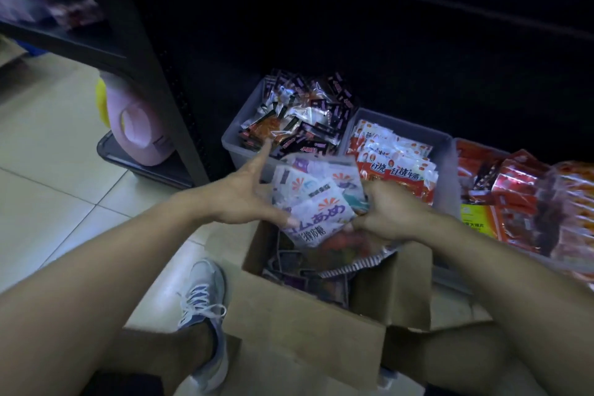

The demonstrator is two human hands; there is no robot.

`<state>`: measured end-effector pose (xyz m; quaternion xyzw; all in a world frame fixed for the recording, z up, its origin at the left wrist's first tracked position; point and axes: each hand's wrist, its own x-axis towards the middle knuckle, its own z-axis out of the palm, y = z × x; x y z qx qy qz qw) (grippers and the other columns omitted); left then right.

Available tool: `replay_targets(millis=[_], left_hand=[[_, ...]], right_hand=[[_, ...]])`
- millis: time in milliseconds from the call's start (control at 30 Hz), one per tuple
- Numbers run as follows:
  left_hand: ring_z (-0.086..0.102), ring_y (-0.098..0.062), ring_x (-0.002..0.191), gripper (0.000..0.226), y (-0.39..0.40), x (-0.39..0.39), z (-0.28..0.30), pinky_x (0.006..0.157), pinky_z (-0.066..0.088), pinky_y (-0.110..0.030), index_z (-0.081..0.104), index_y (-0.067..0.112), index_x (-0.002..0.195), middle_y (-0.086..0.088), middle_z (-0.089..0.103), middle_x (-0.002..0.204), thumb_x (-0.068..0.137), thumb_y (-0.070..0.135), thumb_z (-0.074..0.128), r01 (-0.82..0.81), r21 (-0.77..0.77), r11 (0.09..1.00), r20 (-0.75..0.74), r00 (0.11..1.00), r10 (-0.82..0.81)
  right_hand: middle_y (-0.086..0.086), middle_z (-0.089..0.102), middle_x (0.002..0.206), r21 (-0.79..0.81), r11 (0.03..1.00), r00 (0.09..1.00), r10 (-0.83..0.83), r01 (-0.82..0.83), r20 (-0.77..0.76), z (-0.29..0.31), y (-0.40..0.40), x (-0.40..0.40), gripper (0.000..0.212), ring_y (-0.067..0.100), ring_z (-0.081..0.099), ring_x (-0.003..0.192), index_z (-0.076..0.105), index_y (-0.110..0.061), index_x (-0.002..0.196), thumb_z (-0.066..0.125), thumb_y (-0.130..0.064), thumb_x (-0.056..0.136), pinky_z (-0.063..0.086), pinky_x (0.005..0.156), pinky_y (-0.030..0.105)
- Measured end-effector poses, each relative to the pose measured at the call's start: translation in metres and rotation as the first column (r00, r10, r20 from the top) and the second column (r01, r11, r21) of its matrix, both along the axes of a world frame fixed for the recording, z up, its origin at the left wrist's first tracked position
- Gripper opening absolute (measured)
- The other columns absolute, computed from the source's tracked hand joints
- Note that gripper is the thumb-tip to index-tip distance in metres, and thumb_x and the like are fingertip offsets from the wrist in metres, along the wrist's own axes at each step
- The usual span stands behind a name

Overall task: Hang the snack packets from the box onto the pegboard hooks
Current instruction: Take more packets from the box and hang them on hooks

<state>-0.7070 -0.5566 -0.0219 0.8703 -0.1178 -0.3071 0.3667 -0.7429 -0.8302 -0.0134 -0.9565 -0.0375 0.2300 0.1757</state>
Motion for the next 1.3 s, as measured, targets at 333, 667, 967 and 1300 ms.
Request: replay_targets(millis=[333, 667, 967, 1300], left_hand=[[0.068, -0.021, 0.13, 0.124, -0.026, -0.02, 0.014, 0.099, 0.059, -0.031, 0.043, 0.027, 0.154, -0.001, 0.069, 0.145, 0.049, 0.044, 0.106, -0.217, -0.653, 0.726, -0.262, 0.964, 0.053], [0.071, -0.021, 0.125, 0.094, -0.028, -0.029, -0.003, 0.121, 0.042, -0.051, 0.076, 0.031, 0.127, 0.005, 0.077, 0.13, 0.044, 0.071, 0.098, -0.351, -0.43, 0.832, -0.43, 0.89, 0.153], [0.071, -0.022, 0.126, 0.093, -0.018, -0.019, 0.008, 0.115, 0.047, -0.043, 0.071, 0.022, 0.134, -0.002, 0.075, 0.134, 0.056, 0.064, 0.097, -0.272, -0.444, 0.854, -0.446, 0.894, 0.053], [0.08, -0.03, 0.1, 0.046, -0.035, -0.028, 0.013, 0.091, 0.064, -0.043, 0.074, 0.014, 0.12, -0.012, 0.081, 0.116, 0.076, 0.024, 0.082, -0.494, -0.534, 0.687, -0.457, 0.852, 0.257]], right_hand=[[0.025, 0.074, 0.118, 0.669, 0.603, 0.894, -0.203, 0.435, -0.398, 0.054, -0.031, -0.005, 0.066, 0.037, 0.076, 0.103, 0.062, 0.005, 0.122, 0.091, -0.021, 0.069, 0.062, 0.093, 0.05], [0.012, 0.076, 0.124, 0.724, 0.442, 0.826, -0.075, 0.53, -0.559, 0.03, -0.008, -0.002, 0.057, 0.031, 0.074, 0.11, 0.059, -0.018, 0.138, 0.074, -0.011, 0.083, 0.062, 0.092, 0.043], [0.008, 0.073, 0.13, 0.72, 0.506, 0.841, -0.02, 0.475, -0.541, 0.035, -0.009, 0.01, 0.065, 0.032, 0.07, 0.12, 0.057, -0.022, 0.139, 0.082, -0.014, 0.08, 0.049, 0.109, 0.056], [0.012, 0.067, 0.139, 0.685, 0.524, 0.844, -0.138, 0.507, -0.519, 0.024, -0.015, 0.019, 0.105, 0.036, 0.062, 0.13, 0.048, -0.03, 0.152, 0.101, -0.025, 0.062, 0.043, 0.114, 0.063]])
